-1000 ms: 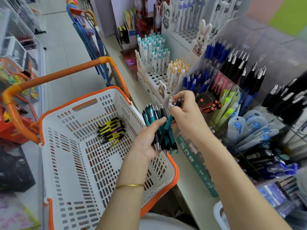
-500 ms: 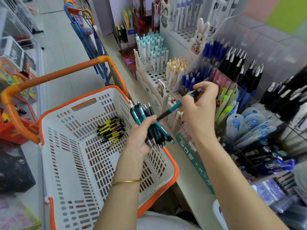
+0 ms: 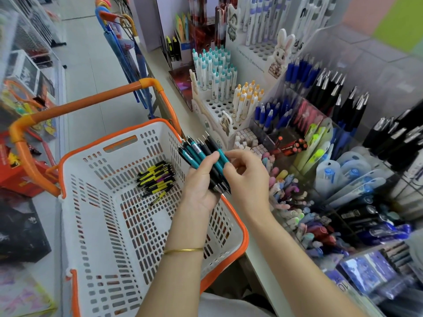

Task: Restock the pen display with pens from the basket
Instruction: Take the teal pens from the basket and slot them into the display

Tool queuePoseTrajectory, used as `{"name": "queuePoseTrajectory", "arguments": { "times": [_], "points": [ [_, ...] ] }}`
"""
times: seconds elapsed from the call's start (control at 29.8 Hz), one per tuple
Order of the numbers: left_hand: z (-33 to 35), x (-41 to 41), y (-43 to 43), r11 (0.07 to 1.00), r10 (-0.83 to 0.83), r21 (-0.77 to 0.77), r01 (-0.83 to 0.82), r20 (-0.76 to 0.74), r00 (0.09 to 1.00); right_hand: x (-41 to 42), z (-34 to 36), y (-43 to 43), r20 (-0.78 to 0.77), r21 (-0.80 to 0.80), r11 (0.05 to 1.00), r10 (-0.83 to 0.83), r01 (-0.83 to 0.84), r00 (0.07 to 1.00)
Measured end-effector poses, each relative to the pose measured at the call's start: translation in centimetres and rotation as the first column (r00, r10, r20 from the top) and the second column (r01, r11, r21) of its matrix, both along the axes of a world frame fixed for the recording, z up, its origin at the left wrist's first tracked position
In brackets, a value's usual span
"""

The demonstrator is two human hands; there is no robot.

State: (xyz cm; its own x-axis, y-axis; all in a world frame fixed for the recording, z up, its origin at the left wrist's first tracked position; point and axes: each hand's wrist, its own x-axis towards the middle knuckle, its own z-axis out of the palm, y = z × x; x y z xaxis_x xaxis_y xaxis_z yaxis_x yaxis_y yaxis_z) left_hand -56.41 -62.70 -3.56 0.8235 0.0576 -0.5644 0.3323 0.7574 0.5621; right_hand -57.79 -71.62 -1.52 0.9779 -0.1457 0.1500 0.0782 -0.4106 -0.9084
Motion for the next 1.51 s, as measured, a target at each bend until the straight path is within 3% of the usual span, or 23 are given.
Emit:
{"name": "queuePoseTrajectory", "arguments": {
  "times": [0.27,0.47,0.57,0.67,0.77,0.94,1.11,1.28,1.41,1.51],
  "points": [
    [0.9,-0.1,-0.3,0.997,-0.078,0.008,0.078,0.055,0.995,0.9,1.2,-0.3,-0.009,-0.162,0.982,0.100,-0.100,0.995],
    [0.4,0.0,-0.4,0.992,-0.115,0.046,0.114,0.025,0.993,1.4,1.1,-0.8,-0.086,-0.137,0.988,0.066,-0.077,0.994],
    [0.0,-0.2,-0.5,0.982,-0.146,0.128,0.137,0.062,0.987,2.1,1.3,-1.1,-0.027,-0.205,0.978,0.040,-0.044,0.999],
    [0.0,-0.3,-1.0,0.960,-0.211,0.210,0.186,0.106,0.972,3.4,1.8,-0.7,-0.054,-0.355,0.919,0.160,-0.169,0.986],
    [-0.1,-0.1,-1.3,0.930,-0.257,0.298,0.213,0.115,0.960,4.4,2.1,-0.4,-0.087,-0.480,0.855,0.176,-0.196,0.981],
    [-0.1,-0.2,-1.3,0.900,-0.313,0.353,0.255,0.120,0.942,5.3,3.0,-0.1,-0.098,-0.314,0.930,0.168,-0.191,0.981],
    [-0.1,0.0,-1.0,0.883,-0.360,0.368,0.291,0.135,0.923,6.1,3.4,0.1,-0.062,-0.068,0.994,0.078,-0.082,0.995],
    [-0.8,-0.9,-0.6,0.929,-0.326,0.198,0.312,0.042,0.944,7.1,5.8,-1.3,0.096,0.167,0.983,-0.097,0.080,0.991],
    [-0.8,-0.5,-0.3,0.985,-0.169,0.016,0.169,-0.010,0.986,5.2,4.7,-1.3,0.234,0.041,0.996,-0.092,0.085,0.968],
    [-0.4,-0.2,-0.3,0.991,-0.130,0.007,0.130,-0.050,0.990,2.6,2.5,-1.1,0.189,-0.078,0.994,-0.056,0.072,0.980]
  ]
}}
